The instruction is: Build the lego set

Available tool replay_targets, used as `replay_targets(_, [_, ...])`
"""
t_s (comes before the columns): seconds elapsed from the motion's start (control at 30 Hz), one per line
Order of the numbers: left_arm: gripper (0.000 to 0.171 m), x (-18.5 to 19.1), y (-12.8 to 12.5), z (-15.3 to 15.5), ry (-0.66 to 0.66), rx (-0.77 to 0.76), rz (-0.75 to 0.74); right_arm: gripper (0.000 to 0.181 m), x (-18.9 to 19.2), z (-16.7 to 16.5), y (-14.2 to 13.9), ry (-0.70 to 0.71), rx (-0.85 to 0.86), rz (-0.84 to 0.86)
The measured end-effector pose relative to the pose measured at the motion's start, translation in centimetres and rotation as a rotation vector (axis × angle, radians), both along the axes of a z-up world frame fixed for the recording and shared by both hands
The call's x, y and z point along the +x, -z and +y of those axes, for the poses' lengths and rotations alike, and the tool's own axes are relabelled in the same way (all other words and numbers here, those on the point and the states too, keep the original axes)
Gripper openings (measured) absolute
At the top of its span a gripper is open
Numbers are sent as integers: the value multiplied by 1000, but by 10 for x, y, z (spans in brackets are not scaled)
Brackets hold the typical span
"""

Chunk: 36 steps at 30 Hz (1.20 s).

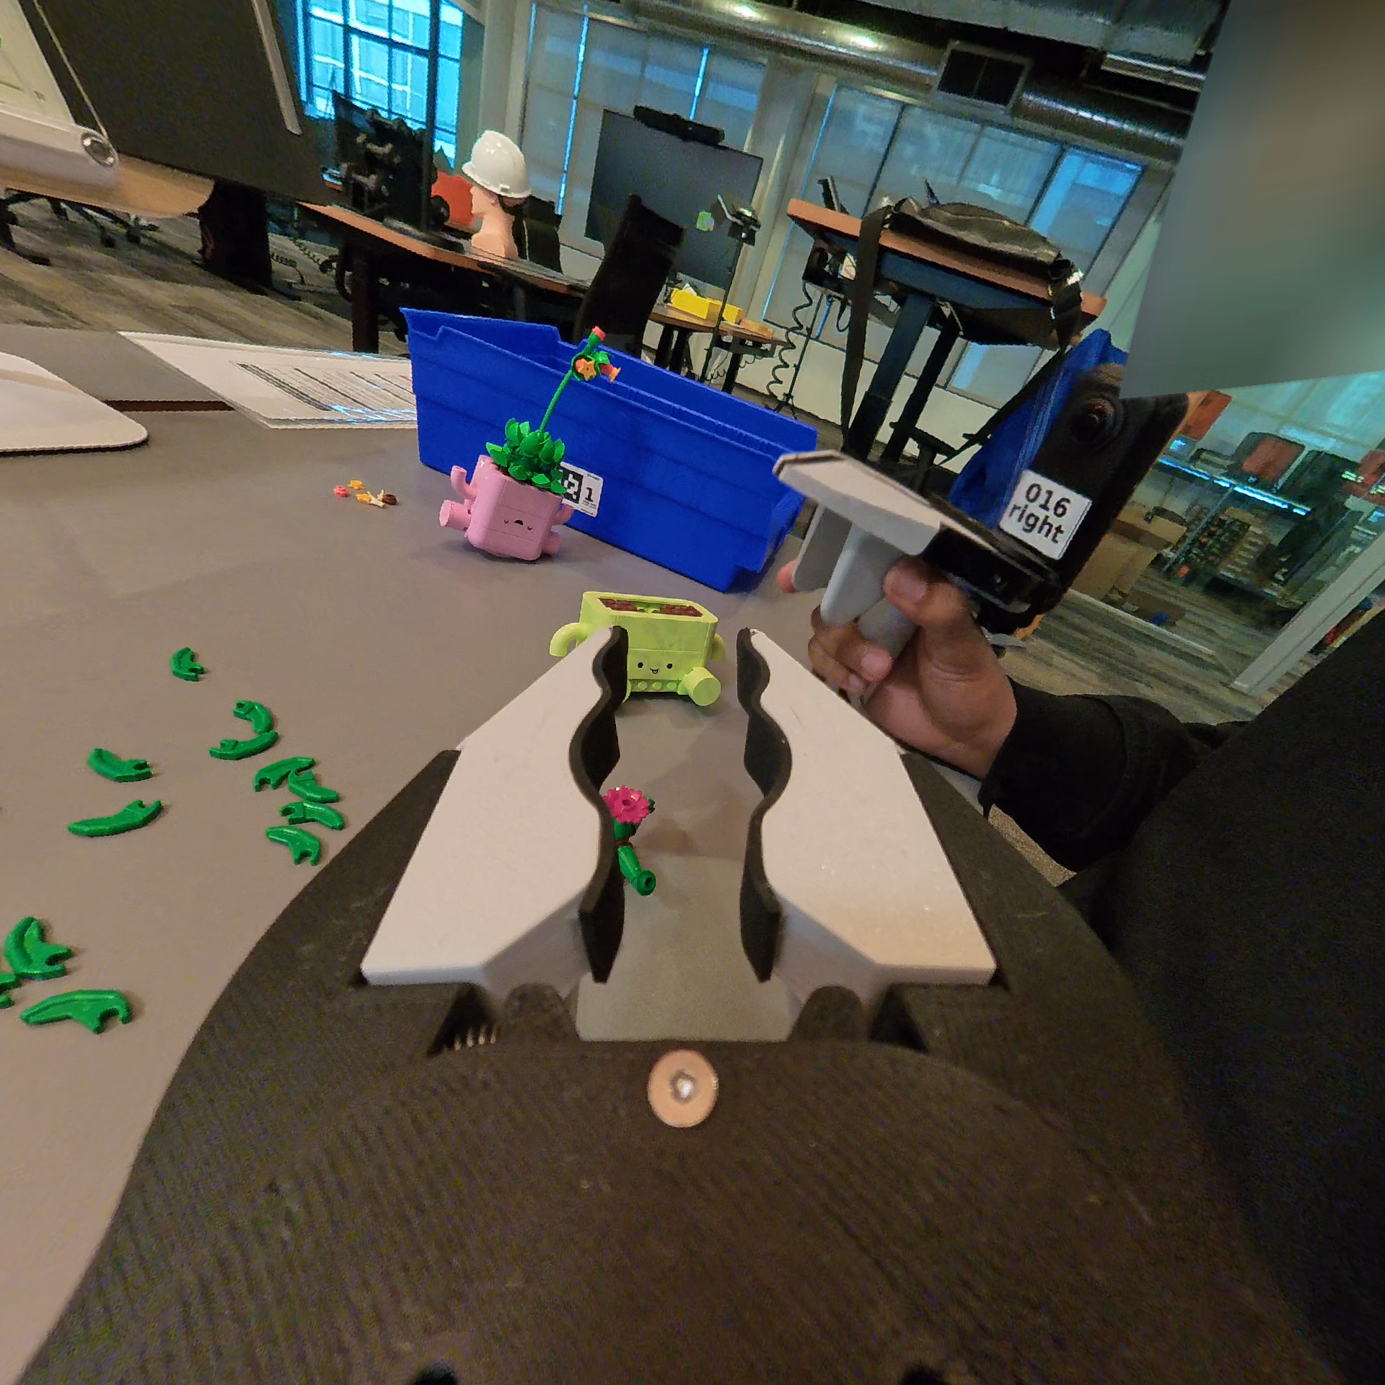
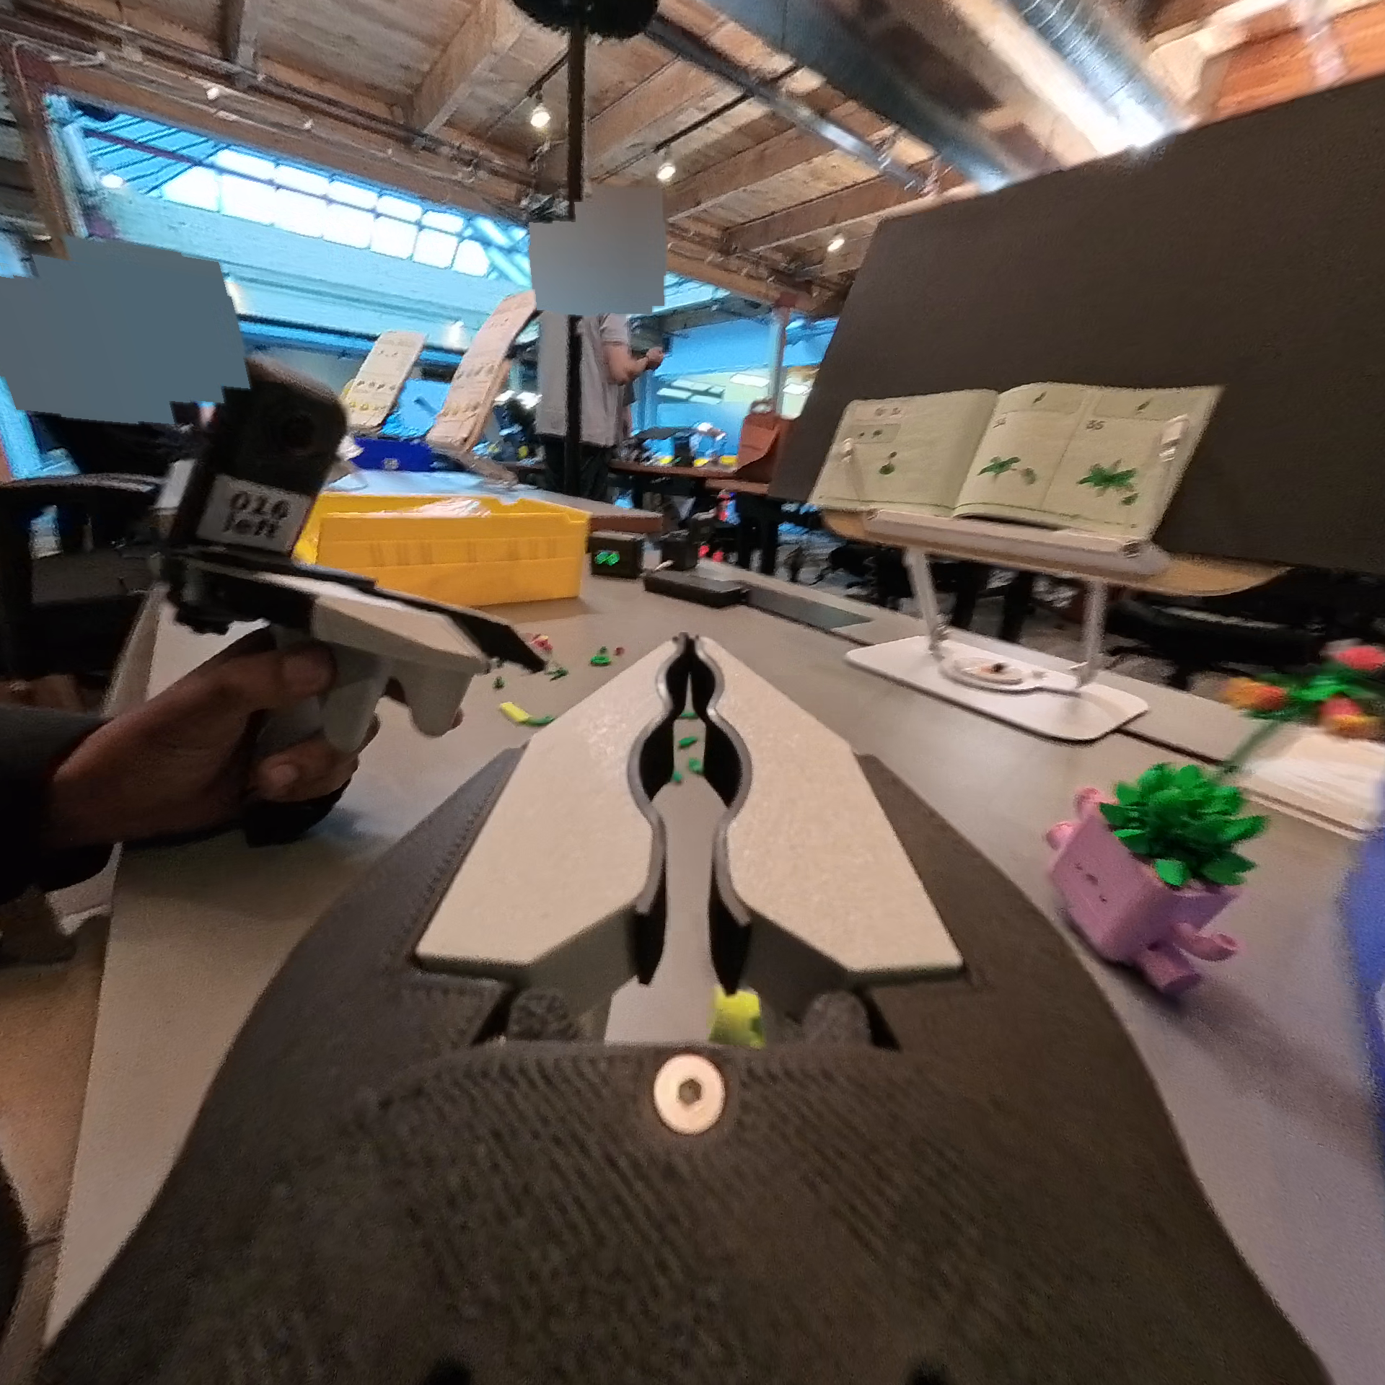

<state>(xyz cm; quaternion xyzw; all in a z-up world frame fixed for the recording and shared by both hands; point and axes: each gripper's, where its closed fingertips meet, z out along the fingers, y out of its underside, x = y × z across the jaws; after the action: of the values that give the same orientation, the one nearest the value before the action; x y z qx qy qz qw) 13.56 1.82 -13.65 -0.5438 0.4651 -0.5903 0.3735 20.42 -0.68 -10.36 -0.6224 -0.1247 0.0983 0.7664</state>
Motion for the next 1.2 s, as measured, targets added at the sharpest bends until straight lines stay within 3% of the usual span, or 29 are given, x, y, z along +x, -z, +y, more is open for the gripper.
replay_targets(0.13, [28,0,0,0,0,0,-1,0,54,-14,-16,314,116,23])
replay_targets(0.47, [26,0,2,-1,3,-8,4,0,55,-6,-4,277,46,80])
replay_targets(0.63, [31,-2,-8,12,-53,-115,-5,0,59,-5,-4,284,41,90])
replay_targets(0.73, [48,3,-21,50,-185,-137,64,0,57,-3,-2,283,32,70])
replay_targets(0.8, [70,14,-35,83,-261,-68,118,0,56,-2,-2,281,31,62])
replay_targets(0.93, [92,52,-84,168,-536,314,139,0,54,2,-4,285,30,63])
replay_targets(1.0, [91,79,-111,207,-654,416,97,0,51,9,-24,285,66,104])
replay_targets(1.07, [96,111,-127,242,-716,398,58,0,44,32,-55,236,42,111])
replay_targets(1.2, [105,166,-128,301,-868,453,110,20,56,101,-120,239,-37,59])
